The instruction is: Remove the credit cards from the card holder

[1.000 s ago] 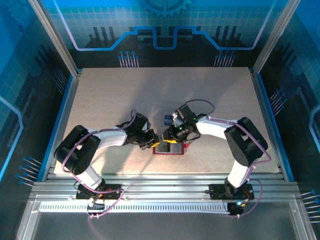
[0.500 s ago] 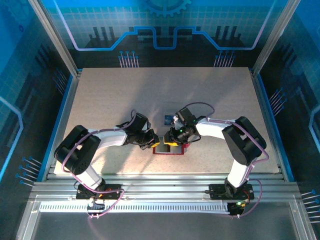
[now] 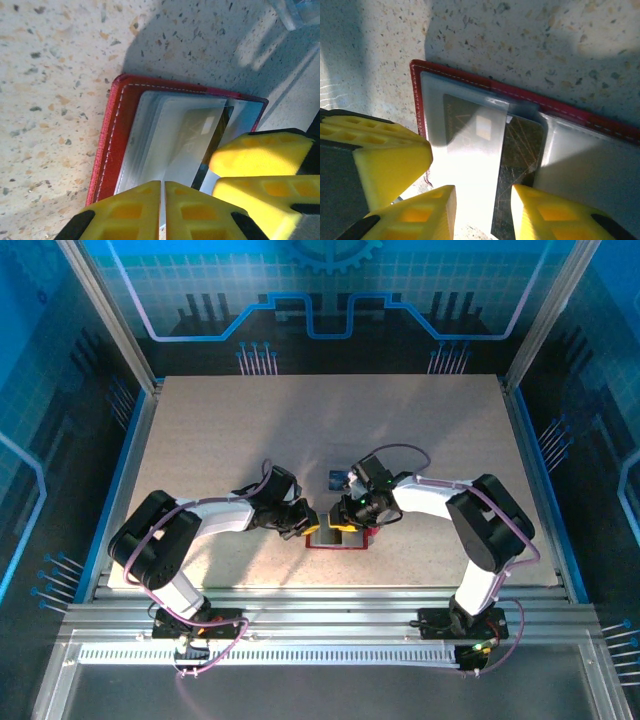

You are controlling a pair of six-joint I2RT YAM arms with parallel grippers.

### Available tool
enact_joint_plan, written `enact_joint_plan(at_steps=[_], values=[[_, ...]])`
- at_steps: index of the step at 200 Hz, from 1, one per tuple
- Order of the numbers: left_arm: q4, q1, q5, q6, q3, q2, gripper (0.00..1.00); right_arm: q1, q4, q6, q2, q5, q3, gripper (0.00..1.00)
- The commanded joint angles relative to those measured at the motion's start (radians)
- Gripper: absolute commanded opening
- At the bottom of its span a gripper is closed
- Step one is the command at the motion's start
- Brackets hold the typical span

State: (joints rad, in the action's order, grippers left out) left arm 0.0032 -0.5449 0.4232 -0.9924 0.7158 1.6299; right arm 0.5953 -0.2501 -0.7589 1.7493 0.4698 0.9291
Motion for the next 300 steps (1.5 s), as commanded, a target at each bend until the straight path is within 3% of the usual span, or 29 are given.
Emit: enact_joint_plan(at_steps=[1, 93, 300], values=[[-0.043, 0.011, -0.009, 0.031, 0.038, -0.015, 0.11, 0.007, -0.028, 0.003, -0.046, -0.013, -0.003, 0.36], [-0.164, -0.008, -0.031, 0.101, 0.099, 0.01, 0.09, -0.027, -0.02, 0.013, -0.053, -0.005, -0.034, 0.36], [-0.197, -0.017, -0.006, 0.133, 0.101, 0.077, 0.06, -0.061, 0.108, -0.013, -0.017, 0.068, -0.123, 0.26]])
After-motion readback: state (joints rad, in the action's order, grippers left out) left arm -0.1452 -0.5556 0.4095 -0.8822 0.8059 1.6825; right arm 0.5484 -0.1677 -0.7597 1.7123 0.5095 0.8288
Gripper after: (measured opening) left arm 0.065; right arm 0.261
